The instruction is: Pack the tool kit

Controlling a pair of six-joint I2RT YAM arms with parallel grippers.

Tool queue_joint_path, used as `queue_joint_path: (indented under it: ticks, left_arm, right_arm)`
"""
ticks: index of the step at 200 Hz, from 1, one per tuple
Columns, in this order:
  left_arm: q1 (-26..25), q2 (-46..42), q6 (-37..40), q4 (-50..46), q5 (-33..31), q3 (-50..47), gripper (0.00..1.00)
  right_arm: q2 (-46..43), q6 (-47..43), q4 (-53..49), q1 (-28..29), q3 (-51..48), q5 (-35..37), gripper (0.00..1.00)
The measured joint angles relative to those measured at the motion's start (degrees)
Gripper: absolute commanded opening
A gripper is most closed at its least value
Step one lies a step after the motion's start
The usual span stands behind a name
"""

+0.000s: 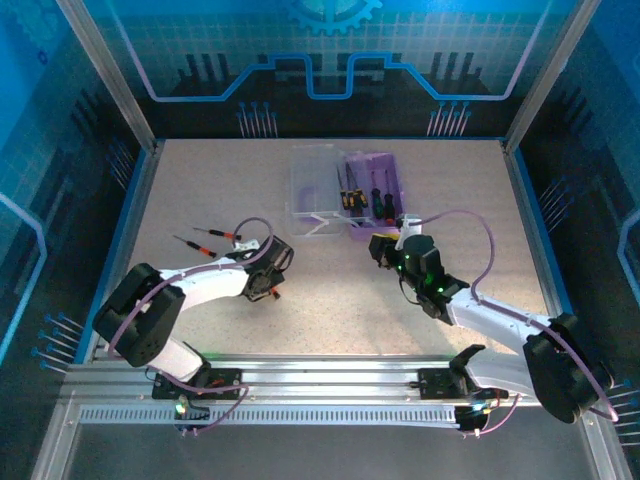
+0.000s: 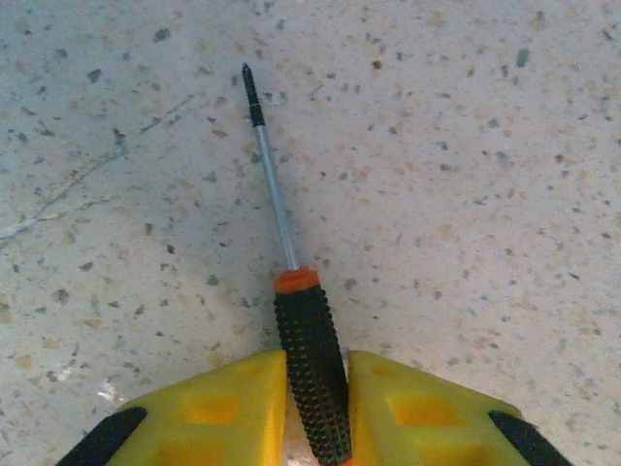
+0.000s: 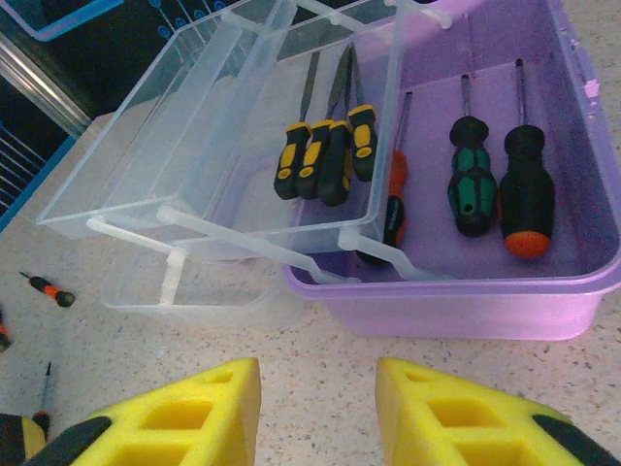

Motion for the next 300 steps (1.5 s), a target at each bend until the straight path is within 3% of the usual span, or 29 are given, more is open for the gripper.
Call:
queue_joint_path:
  ticks: [22, 67, 110, 147, 192, 229, 300]
  left_arm:
    - [-0.2, 0.1, -0.7, 1.4, -0.4, -0.3, 0.35]
    - [-0.3, -0.4, 0.2, 2.3, -1.3, -1.5, 0.14]
    - [-0.3, -1.6, 1.6, 3.1, -1.2, -2.3, 0.06]
    - [-0.3, -3.0, 2.6, 3.4, -0.8, -3.0, 0.05]
    - [-0.3, -6.7, 3.1, -0.3, -0.9, -3.3, 0.05]
    - [-0.3, -10.7, 4.3, -3.3, -0.9, -3.1, 0.04]
    - [-0.3, -17.1, 7.6, -10.6, -3.1, 3.1, 0.04]
  right_arm:
    - [0.0, 0.0, -1.0, 0.0, 0.0, 0.9, 0.37]
    - [0.0, 0.0, -1.4, -0.1, 0.0, 1.2, 0.37]
    - [-0.5, 0.4, -1.8, -0.4, 0.0, 1.2, 0.37]
    - [-1.3, 0.6, -1.7, -0.4, 0.0, -1.3, 0.44]
    - [2.6, 1.6, 1.7, -1.0, 0.0, -9.6, 0.66]
    - [7.6, 5.3, 5.2, -4.2, 0.0, -17.3, 0.67]
    - [7.9, 6.9, 6.6, -4.9, 0.0, -19.7, 0.66]
